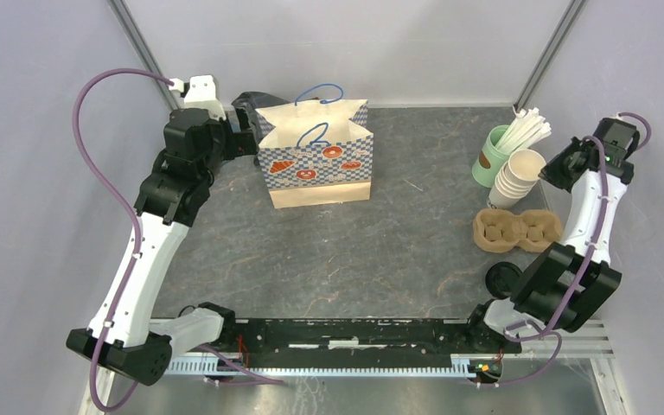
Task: Pack the takeout coffee
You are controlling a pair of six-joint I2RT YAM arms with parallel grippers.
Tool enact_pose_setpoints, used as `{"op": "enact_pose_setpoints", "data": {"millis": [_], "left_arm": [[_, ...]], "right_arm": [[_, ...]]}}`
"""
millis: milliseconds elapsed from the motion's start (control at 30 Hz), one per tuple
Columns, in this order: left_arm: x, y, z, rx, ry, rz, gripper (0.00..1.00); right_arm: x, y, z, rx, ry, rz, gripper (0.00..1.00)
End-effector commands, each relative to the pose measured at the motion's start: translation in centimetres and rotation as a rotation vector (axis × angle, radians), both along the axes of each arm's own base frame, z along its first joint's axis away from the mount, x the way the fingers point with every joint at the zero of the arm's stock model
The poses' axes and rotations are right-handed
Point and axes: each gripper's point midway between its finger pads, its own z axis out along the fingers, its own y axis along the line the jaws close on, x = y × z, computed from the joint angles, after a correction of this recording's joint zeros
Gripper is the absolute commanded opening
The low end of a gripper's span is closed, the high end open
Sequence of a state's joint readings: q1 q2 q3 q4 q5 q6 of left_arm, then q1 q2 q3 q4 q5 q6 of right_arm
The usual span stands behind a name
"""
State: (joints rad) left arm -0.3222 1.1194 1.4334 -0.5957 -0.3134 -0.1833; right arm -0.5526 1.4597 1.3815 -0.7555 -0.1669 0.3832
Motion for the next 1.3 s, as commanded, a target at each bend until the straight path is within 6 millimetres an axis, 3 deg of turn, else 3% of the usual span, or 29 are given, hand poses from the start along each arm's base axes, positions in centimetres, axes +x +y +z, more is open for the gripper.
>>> {"op": "enact_pose_setpoints", "data": {"millis": [0, 67, 133, 233, 467, 600, 633, 700, 733, 767, 833, 867, 933, 1067, 1167, 1267], "left_arm": [[0.3, 0.0, 1.4, 0.038, -0.046, -0.014, 1.00], [0.3, -0.2, 1.3, 0.034, -0.046, -0.021, 1.00], [0.3, -0.2, 1.5, 0.034, -0.047, -0.020, 1.00], [0.3, -0.4, 1.4, 0.031, -0.046, -0.025, 1.00], [0.1, -0.5, 1.6, 0.029, -0.049, -0.025, 1.00], [-0.1, -0.9, 1.8, 0.031, -0.056, -0.037, 1.00], [-0.2, -1.0, 1.8, 0.031, -0.057, -0.037, 1.00], [-0.3, -1.0, 1.9, 0.030, -0.060, -0.039, 1.00], [-0.4, -1.1, 1.9, 0.030, -0.059, -0.041, 1.00], [-0.4, -1.1, 1.8, 0.028, -0.059, -0.042, 1.00], [-0.6, -1.1, 2.0, 0.027, -0.062, -0.042, 1.00], [-0.6, -1.0, 2.0, 0.027, -0.064, -0.040, 1.00], [-0.7, -0.9, 2.1, 0.032, -0.066, -0.034, 1.00], [-1.0, -0.6, 2.1, 0.038, -0.070, -0.027, 1.00], [-0.9, -0.7, 2.1, 0.037, -0.069, -0.027, 1.00], [-1.0, -0.7, 2.4, 0.040, -0.075, -0.028, 1.00]], "right_arm": [[0.6, 0.0, 2.8, -0.011, -0.113, 0.005, 0.00], [0.3, 0.1, 2.7, -0.015, -0.088, 0.021, 0.00], [0.5, -0.3, 4.4, -0.053, -0.152, -0.002, 0.00], [0.4, -0.8, 5.9, -0.068, -0.117, -0.007, 0.00], [-2.0, -2.0, 14.5, -0.227, -0.161, -0.080, 0.00], [-2.4, -0.6, 18.1, -0.325, -0.281, 0.026, 0.00], [-1.3, 1.2, 18.4, -0.320, -0.349, 0.146, 0.00], [1.4, 7.5, 17.4, -0.245, -0.439, 0.458, 0.00], [2.5, 11.8, 16.5, -0.224, -0.436, 0.613, 0.00], [2.9, 16.7, 15.3, -0.224, -0.416, 0.774, 0.00], [2.2, 24.1, 11.5, -0.191, -0.326, 1.007, 0.00], [1.5, 26.9, 9.6, -0.200, -0.279, 1.106, 0.00], [-0.6, 30.8, 5.7, -0.188, -0.204, 1.240, 0.00], [-4.7, 37.1, 0.3, -0.201, -0.102, 1.459, 0.00], [-6.9, 40.8, -2.1, -0.176, -0.090, 1.561, 0.00], [-8.7, 42.4, -4.3, -0.219, -0.045, 1.631, 0.00]]}}
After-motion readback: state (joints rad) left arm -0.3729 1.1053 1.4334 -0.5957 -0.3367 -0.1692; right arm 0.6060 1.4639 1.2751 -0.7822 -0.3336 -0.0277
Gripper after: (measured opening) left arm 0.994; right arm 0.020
